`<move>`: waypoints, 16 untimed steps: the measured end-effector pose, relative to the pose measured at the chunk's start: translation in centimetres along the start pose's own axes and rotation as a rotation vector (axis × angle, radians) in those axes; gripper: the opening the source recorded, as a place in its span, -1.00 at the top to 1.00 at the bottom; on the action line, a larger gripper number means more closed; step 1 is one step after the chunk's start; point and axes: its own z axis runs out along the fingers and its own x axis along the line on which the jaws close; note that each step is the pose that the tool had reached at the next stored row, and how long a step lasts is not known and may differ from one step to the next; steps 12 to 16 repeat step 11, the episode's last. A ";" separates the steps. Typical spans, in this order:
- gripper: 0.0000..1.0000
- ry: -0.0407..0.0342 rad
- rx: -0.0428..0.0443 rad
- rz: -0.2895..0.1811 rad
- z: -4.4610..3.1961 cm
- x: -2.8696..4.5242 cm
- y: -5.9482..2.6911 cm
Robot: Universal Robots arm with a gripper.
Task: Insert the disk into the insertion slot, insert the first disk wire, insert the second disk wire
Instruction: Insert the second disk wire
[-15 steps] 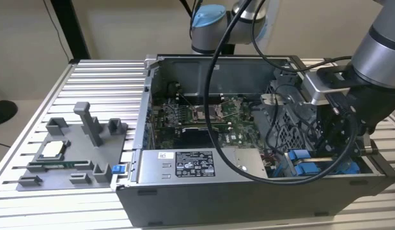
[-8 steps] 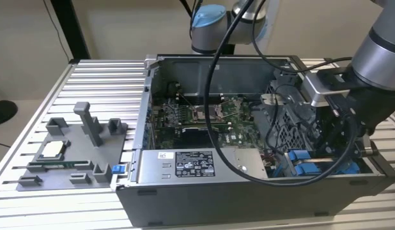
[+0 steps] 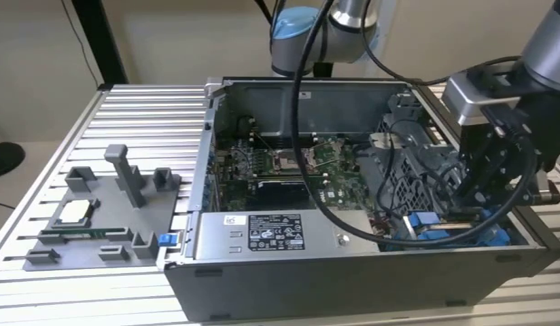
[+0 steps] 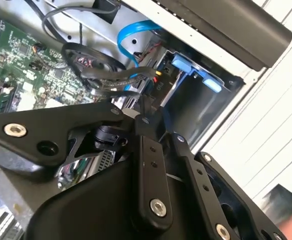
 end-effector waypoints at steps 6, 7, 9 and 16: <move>-1.00 0.0000 -0.0027 0.000 -1.50 -0.12 -0.10; -1.00 -0.0001 -0.0027 0.000 -1.50 -0.12 -0.09; -1.00 0.0002 -0.0027 0.000 -1.52 -0.12 -0.10; -1.00 0.0002 -0.0027 0.000 -1.53 -0.12 -0.10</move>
